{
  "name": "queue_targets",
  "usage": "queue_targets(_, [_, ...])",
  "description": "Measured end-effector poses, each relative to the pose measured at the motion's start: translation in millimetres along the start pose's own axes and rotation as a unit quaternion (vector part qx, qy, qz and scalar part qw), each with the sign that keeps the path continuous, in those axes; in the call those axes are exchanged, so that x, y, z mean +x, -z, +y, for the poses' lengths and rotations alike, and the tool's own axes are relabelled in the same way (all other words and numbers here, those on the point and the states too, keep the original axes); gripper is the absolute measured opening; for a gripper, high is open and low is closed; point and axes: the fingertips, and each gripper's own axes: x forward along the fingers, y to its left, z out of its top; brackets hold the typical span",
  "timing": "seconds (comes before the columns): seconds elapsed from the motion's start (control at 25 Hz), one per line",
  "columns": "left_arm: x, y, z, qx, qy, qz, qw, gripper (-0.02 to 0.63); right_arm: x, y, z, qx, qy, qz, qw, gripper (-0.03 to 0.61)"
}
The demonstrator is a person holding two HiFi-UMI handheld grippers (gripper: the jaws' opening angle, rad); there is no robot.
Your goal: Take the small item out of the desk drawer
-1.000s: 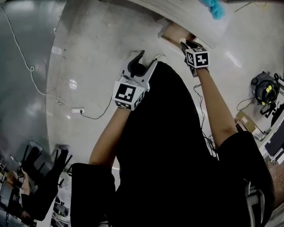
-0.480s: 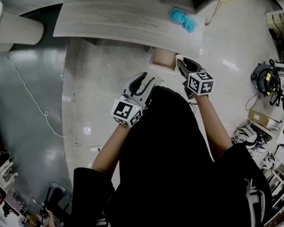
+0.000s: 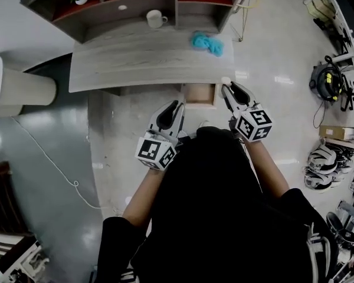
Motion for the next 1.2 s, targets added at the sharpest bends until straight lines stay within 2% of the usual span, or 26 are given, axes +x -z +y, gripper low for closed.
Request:
queue_targets(0.2, [3, -7, 14, 0.016, -0.021, 0.025, 0.9994, 0.025, -29, -19, 1, 0.007, 0.031, -0.034, 0.999, 0.104])
queue_targets(0.4, [8, -21, 17, 0.01, -0.017, 0.004, 0.9998, 0.021, -45, -33, 3, -0.003, 0.051, -0.054, 0.997, 0.104])
queue_targets(0.64, [12, -43, 17, 0.027, -0.012, -0.016, 0.9995, 0.018, -46, -49, 9, -0.03, 0.053, -0.06, 0.996, 0.104])
queue_targets(0.96, [11, -50, 24, 0.021, -0.036, -0.029, 0.9987, 0.017, -45, -70, 7, -0.052, 0.047, -0.061, 0.996, 0.104])
queue_targets(1.2, [25, -53, -5, 0.035, -0.051, -0.038, 0.9974, 0.017, -71, -80, -19, -0.055, 0.041, -0.074, 0.995, 0.104])
